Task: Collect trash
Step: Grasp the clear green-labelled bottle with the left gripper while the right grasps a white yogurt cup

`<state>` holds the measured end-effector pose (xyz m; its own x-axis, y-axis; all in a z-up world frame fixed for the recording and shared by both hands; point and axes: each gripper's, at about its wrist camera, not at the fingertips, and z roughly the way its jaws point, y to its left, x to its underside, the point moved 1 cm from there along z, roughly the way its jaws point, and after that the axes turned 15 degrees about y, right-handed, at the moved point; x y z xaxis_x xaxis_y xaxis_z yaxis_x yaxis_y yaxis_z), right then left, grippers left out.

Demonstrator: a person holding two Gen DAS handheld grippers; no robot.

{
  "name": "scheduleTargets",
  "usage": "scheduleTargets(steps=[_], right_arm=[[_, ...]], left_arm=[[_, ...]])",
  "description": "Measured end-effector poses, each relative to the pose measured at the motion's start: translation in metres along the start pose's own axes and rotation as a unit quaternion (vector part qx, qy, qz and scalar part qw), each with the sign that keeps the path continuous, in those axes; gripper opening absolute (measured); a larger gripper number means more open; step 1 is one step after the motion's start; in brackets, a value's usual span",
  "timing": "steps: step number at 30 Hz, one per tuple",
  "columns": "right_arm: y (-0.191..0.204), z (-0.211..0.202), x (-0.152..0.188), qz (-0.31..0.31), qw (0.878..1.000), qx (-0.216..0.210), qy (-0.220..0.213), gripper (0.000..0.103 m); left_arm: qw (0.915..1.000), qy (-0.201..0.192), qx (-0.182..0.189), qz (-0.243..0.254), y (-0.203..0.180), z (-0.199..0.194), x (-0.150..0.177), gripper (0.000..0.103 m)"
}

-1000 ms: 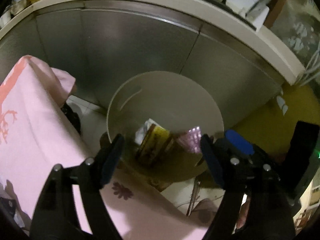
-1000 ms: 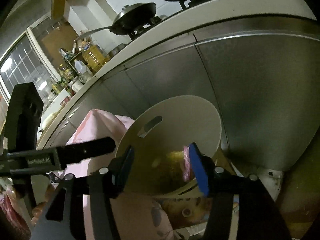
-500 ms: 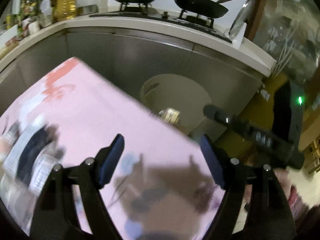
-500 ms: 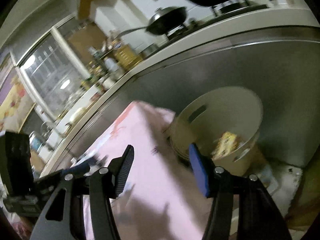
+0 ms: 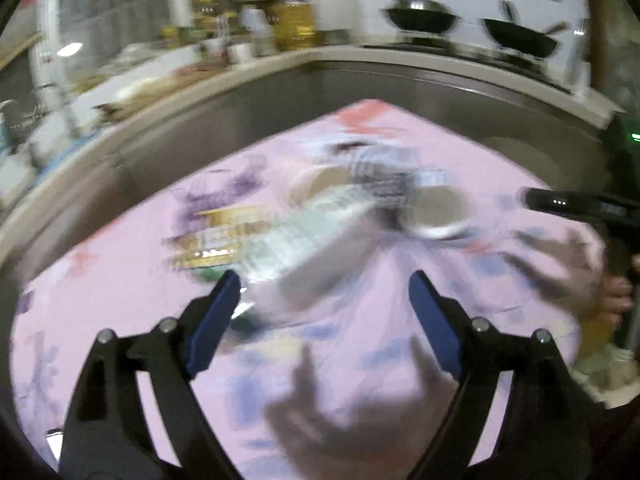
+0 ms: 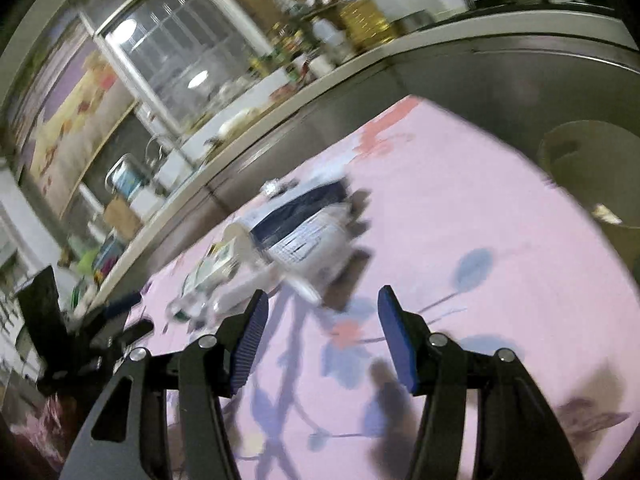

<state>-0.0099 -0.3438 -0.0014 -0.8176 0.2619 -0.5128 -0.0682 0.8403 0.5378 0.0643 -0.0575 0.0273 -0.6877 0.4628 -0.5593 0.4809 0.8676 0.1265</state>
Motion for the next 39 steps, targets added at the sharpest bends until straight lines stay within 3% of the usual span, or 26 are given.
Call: scheduleTargets(steps=[3, 7, 10, 13, 17, 21, 27, 31, 36, 39], right_arm=[[0.013, 0.015, 0.002, 0.002, 1.0, -0.006, 0.022, 0.055], [0.023, 0.023, 0.002, 0.012, 0.999, 0.001, 0.033, 0.055], [0.025, 0.023, 0.0, 0.021, 0.999, 0.006, 0.032, 0.055], [0.025, 0.021, -0.002, 0.019, 0.999, 0.019, 0.031, 0.055], [0.022, 0.023, -0.005, 0.017, 0.999, 0.035, 0.03, 0.055], [0.021, 0.03, -0.007, 0.014, 0.999, 0.035, 0.032, 0.055], [0.024, 0.041, -0.01, -0.004, 0.998, 0.053, 0.032, 0.055], [0.024, 0.046, -0.013, -0.015, 0.997, 0.066, 0.029, 0.055], [0.024, 0.054, -0.019, -0.025, 0.996, 0.083, 0.026, 0.055], [0.022, 0.061, -0.023, -0.029, 0.995, 0.095, 0.027, 0.055]], left_arm=[[0.9994, 0.005, -0.032, 0.014, 0.044, 0.014, 0.007, 0.091], [0.9982, 0.033, 0.001, 0.05, 0.058, 0.039, -0.001, 0.091], [0.9954, 0.057, 0.007, 0.077, 0.05, 0.059, -0.005, 0.091], [0.9922, 0.066, 0.036, 0.1, 0.039, 0.064, 0.002, 0.091], [0.9876, 0.059, 0.083, 0.12, 0.013, 0.043, 0.018, 0.091], [0.9859, 0.051, 0.125, 0.1, -0.005, 0.024, 0.027, 0.091], [0.9934, 0.056, 0.099, 0.013, -0.003, 0.022, 0.005, 0.091], [0.997, 0.063, 0.038, 0.022, -0.006, 0.037, -0.015, 0.091], [0.9962, 0.081, 0.018, 0.028, -0.002, 0.059, -0.031, 0.091], [0.9947, 0.095, -0.001, 0.037, -0.005, 0.07, -0.033, 0.077]])
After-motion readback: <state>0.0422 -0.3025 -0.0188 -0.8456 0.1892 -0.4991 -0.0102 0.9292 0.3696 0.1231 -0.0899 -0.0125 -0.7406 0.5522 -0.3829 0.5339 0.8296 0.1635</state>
